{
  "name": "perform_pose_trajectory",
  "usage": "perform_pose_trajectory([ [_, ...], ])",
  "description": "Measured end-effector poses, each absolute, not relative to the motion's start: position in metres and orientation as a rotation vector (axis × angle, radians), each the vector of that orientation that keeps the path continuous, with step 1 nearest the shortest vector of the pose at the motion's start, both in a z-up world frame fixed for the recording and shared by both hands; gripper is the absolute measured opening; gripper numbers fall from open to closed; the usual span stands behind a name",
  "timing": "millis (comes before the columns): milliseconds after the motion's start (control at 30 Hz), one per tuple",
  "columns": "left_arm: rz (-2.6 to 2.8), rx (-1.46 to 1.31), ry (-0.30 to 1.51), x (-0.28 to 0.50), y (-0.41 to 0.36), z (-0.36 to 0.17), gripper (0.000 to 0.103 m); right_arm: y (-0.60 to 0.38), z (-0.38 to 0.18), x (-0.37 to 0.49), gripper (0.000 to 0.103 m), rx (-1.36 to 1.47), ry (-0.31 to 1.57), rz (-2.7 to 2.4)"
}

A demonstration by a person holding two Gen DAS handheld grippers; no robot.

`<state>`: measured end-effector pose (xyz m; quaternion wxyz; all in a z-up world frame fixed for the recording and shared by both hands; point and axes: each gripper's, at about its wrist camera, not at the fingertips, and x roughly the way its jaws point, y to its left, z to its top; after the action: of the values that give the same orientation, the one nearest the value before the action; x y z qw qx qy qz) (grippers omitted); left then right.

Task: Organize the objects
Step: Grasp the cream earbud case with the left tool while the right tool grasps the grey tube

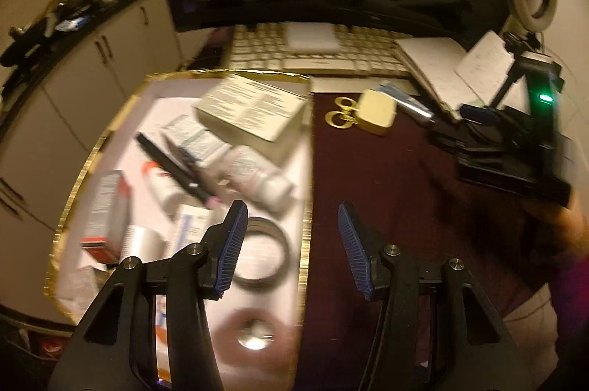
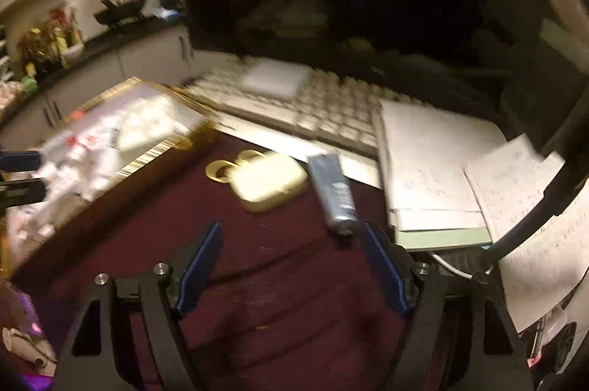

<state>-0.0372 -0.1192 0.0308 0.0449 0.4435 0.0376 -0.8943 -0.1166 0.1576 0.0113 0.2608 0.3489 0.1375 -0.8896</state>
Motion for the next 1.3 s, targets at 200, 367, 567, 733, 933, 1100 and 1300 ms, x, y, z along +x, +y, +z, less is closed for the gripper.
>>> perform_pose_trajectory([
  [200, -2.741, 1.413, 0.103, -0.041, -0.102, 0.022, 0.052, 0.139, -0.008, -0.143, 0.075, 0.938, 0.553, -2.427],
  [367, -2.738, 1.434, 0.099, -0.039, -0.102, 0.017, 0.052, 0.129, -0.02, -0.172, 0.065, 0.986, 0.576, -2.45],
  [567, -2.737, 1.445, 0.145, -0.04, -0.104, 0.015, 0.052, 0.142, -0.031, -0.196, 0.029, 1.133, 0.345, -2.413],
  [733, -2.746, 1.48, 0.16, -0.048, -0.093, 0.014, 0.052, 0.143, -0.03, -0.165, 0.028, 1.186, 0.347, -2.403],
  [933, -2.749, 1.521, 0.101, -0.092, -0.059, 0.02, 0.052, 0.164, -0.025, -0.107, 0.028, 1.213, 0.348, -2.365],
  [1100, -2.65, 1.608, 0.122, -0.164, -0.042, 0.002, 0.052, 0.194, -0.018, -0.067, 0.028, 1.187, 0.251, -2.348],
  [1300, -2.57, 1.585, 0.032, -0.212, -0.038, -0.026, 0.052, 0.224, -0.024, -0.047, 0.028, 1.193, 0.087, -2.348],
])
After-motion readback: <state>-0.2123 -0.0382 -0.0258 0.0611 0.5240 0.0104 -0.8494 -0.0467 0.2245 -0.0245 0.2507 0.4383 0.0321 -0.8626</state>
